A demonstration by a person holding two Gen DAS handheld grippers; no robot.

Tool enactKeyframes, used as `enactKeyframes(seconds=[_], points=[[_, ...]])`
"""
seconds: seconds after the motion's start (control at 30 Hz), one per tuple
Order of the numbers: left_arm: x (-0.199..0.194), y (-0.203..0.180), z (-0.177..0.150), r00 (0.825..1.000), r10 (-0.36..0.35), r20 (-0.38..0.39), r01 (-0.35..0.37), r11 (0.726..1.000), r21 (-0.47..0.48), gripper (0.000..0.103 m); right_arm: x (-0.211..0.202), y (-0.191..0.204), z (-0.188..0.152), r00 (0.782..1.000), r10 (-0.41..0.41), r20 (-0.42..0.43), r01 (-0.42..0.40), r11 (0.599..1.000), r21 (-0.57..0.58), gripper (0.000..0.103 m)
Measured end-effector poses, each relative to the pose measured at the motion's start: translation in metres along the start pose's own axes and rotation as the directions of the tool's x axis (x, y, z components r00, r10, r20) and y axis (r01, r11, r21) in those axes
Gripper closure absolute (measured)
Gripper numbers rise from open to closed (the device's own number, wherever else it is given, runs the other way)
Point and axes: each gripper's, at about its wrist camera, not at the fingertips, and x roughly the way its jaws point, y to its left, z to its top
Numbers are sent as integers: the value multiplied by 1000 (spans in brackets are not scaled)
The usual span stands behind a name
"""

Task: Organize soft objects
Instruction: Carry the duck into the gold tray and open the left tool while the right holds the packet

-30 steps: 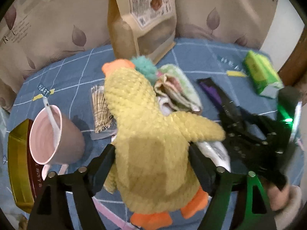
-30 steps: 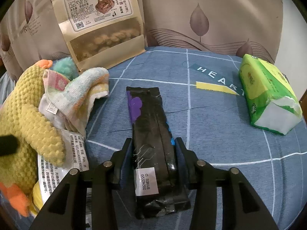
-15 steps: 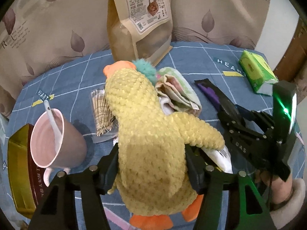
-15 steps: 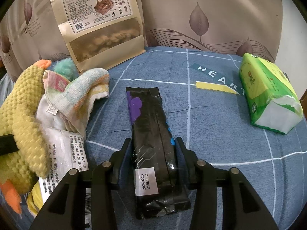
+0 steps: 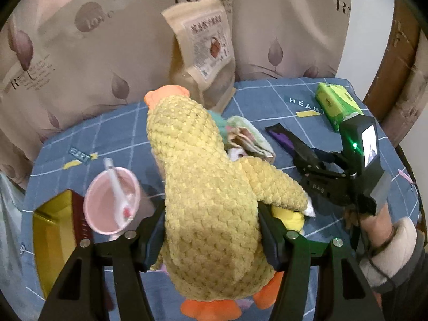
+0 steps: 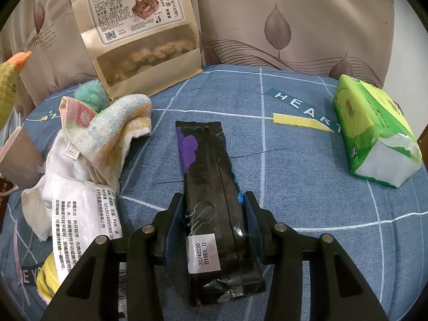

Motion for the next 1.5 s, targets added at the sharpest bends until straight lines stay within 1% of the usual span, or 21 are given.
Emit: enactKeyframes(seconds=[0.07,0.23,0.43,0.6,0.7,0.8,1.0,1.07,1.17,1.43,1.5], points=[[-8,12,-2,1000,10,7,-10,1000,0,40,0,0,0,1000,0,0,0,1000,0,60],[-29,53,-11,997,72,19,-71,997,-15,40,0,0,0,1000,-3,0,3,1000,-2,60],[-47,116,-26,989,147,15,-146,987,-64,40,1,1,0,1000,-9,-1,9,1000,-7,60],[-53,173,-46,979,202,-10,-202,975,-92,40,2,1,-1,1000,-13,-1,13,1000,-11,60],[-54,203,-61,975,220,-30,-222,970,-95,40,2,2,-1,1000,-18,0,18,1000,-16,60],[-47,231,-77,970,233,-65,-238,967,-94,40,1,1,-2,1000,-18,1,18,1000,-17,60],[-28,263,-107,966,230,-115,-238,969,-65,40,2,1,-3,1000,-24,0,24,999,-23,60],[-21,268,-114,965,225,-131,-235,970,-60,40,2,1,-3,1000,-28,0,28,999,-25,60],[-11,275,-125,959,234,-158,-243,969,-38,40,1,3,-3,999,-37,0,37,999,-33,60],[12,285,-137,958,213,-194,-217,976,-2,39,0,3,-4,999,-40,0,40,999,-35,60],[16,286,-138,954,217,-206,-220,975,7,39,1,4,-4,999,-41,0,41,998,-37,60]])
